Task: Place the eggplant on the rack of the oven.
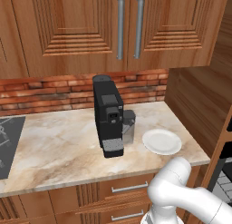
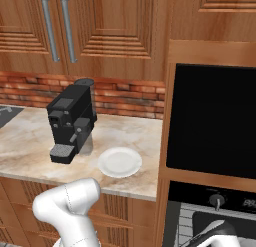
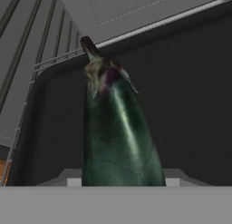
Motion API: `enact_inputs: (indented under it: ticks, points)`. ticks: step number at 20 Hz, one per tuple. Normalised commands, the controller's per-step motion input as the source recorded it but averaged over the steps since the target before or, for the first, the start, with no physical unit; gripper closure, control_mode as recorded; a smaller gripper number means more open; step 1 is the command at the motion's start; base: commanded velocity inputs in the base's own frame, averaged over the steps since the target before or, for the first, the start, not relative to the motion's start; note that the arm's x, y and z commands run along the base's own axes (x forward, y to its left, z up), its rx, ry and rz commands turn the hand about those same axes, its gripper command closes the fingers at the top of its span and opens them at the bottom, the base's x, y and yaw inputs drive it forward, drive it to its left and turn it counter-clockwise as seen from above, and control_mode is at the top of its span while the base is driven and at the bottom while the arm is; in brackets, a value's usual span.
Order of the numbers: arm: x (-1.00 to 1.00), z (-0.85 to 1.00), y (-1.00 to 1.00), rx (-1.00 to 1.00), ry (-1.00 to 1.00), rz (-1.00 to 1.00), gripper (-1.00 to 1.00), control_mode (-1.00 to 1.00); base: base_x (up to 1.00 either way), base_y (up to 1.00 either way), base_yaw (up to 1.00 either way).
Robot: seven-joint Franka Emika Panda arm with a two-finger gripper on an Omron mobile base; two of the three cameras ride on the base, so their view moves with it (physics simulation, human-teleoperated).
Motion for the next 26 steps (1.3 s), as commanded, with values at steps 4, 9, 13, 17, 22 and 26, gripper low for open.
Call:
enact_inputs:
  ticks: [4, 9, 13, 17, 22, 26]
  points:
    - [0.06, -0.21, 0.01, 0.0, 0.0, 0.01, 1.0, -1.0, 0.0, 0.0, 0.0]
    - [0.03, -0.18, 0.0, 0.0, 0.0, 0.01, -1.0, -1.0, 0.0, 0.0, 0.0]
    - [0.0, 0.0, 0.0, 0.0, -0.06, 0.0, -1.0, -1.0, 0.0, 0.0, 0.0]
    - [-0.01, 0.01, 0.0, 0.0, -0.05, 0.0, -1.0, -1.0, 0.0, 0.0, 0.0]
    - [-0.12, 0.12, -0.01, 0.0, -0.01, -0.02, -1.0, -1.0, 0.0, 0.0, 0.0]
    - [-0.47, 0.65, -0.06, -0.02, -0.01, -0.07, -1.0, -1.0, 0.0, 0.0, 0.0]
